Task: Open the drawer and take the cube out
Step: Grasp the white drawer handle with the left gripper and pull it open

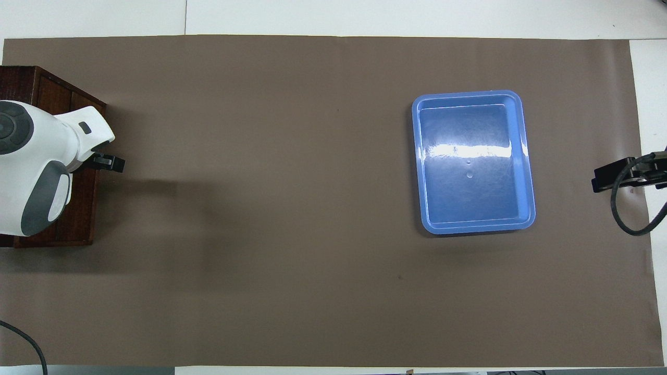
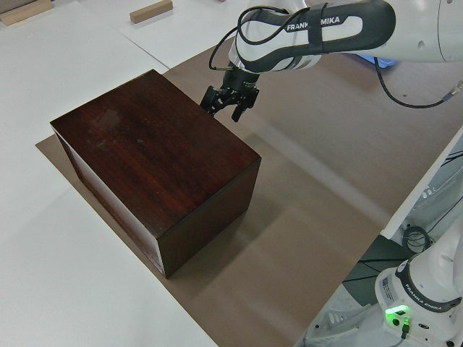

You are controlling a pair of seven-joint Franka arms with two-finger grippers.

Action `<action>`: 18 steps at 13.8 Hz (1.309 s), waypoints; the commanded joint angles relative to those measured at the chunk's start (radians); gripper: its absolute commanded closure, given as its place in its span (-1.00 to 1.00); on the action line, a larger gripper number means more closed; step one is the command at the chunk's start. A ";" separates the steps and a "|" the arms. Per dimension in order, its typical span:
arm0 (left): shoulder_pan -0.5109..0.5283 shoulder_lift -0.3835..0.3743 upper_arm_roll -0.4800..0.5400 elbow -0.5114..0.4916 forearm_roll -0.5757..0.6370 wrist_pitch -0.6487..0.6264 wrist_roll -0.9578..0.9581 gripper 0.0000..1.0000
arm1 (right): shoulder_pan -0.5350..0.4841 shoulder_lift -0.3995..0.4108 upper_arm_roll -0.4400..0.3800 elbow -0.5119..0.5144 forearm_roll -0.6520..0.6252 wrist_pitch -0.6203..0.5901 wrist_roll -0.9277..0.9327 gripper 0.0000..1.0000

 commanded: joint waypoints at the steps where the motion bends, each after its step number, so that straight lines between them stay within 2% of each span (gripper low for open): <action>1: -0.083 0.007 0.004 -0.006 0.011 0.014 -0.091 -1.00 | -0.015 -0.021 0.009 -0.023 0.025 0.000 0.004 -1.00; 4: -0.126 0.007 0.002 -0.005 0.004 0.000 -0.134 -1.00 | -0.015 -0.023 0.009 -0.026 0.063 0.002 0.043 -1.00; 6: -0.143 0.008 0.002 0.012 -0.065 -0.015 -0.135 -1.00 | -0.006 -0.027 0.009 -0.032 0.104 0.000 0.149 -1.00; 10: -0.160 0.010 0.002 0.020 -0.103 -0.026 -0.137 -1.00 | 0.002 -0.047 0.015 -0.081 0.198 0.017 0.376 -1.00; 18: -0.192 0.011 0.002 0.031 -0.136 -0.030 -0.170 -1.00 | 0.138 -0.047 0.015 -0.150 0.325 0.142 0.862 -1.00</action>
